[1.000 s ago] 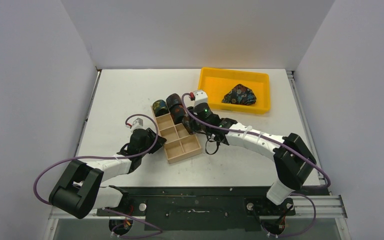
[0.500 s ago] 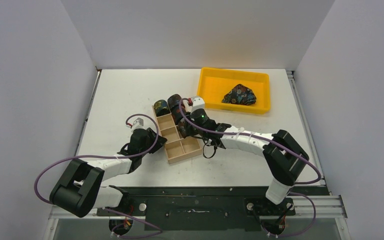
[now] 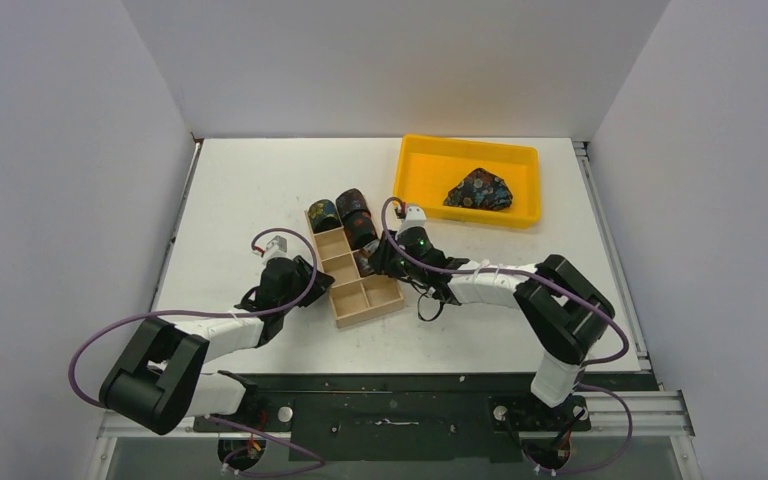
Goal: Roll the ties
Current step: Place the tie in the storage box.
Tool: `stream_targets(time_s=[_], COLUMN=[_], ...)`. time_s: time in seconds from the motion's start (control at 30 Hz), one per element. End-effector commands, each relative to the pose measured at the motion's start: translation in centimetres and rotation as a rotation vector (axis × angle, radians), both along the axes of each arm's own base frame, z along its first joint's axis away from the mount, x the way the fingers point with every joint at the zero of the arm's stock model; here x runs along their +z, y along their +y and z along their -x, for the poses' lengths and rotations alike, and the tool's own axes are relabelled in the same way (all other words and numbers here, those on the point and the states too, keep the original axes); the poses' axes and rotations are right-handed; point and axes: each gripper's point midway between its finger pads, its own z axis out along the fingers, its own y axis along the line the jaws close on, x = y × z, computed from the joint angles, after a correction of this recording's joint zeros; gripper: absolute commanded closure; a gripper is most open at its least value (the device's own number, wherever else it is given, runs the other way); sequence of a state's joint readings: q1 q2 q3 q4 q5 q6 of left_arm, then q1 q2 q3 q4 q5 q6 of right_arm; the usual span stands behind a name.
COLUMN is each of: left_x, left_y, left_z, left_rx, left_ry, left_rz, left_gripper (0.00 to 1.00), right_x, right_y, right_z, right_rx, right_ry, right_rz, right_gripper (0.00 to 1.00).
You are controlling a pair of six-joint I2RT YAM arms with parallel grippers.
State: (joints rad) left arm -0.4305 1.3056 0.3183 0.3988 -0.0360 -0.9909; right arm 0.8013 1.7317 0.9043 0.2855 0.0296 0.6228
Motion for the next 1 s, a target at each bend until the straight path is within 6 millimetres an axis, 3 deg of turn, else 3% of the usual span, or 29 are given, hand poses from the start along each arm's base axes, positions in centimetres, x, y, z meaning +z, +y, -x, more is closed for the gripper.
stream_targets(time_s=[0.0, 0.17, 0.3, 0.43, 0.67, 0.8, 0.97], left_x=[-2.7, -2.6, -2.5, -2.0, -1.4, -1.2, -0.4], left_y=[-0.9, -0.9, -0.7, -0.3, 0.0, 0.0, 0.4], left_z=[3.5, 3.5, 3.4, 3.2, 3.0, 3.0, 2.9], left_rx=[-0.066, -0.068, -0.07, -0.068, -0.065, -0.07, -0.06], left_ry=[0.145, 0.142, 0.144, 0.132, 0.121, 0.125, 0.112], left_rz=[0.034, 0.029, 0.007, -0.023, -0.046, -0.055, -0.072], left_gripper=[0.95, 0.95, 0.9, 0.83, 0.77, 0.69, 0.55], right_x=[-3.7, -5.2, -5.6, -4.1, -0.7, 0.7, 3.3], right_y=[0.1, 0.0, -1.1, -2.4, -2.5, -3.2, -3.5], right_z=[2.1, 2.7, 2.4, 2.0, 1.2, 0.7, 0.4], right_rx=[0.019, 0.019, -0.008, -0.025, -0.007, -0.024, -0.012], right_ry=[0.176, 0.246, 0.234, 0.197, 0.134, 0.1, 0.06], right_rz=[-0.081, -0.098, 0.002, 0.076, 0.108, 0.145, 0.133], right_gripper=[0.95, 0.95, 0.94, 0.7, 0.36, 0.25, 0.19])
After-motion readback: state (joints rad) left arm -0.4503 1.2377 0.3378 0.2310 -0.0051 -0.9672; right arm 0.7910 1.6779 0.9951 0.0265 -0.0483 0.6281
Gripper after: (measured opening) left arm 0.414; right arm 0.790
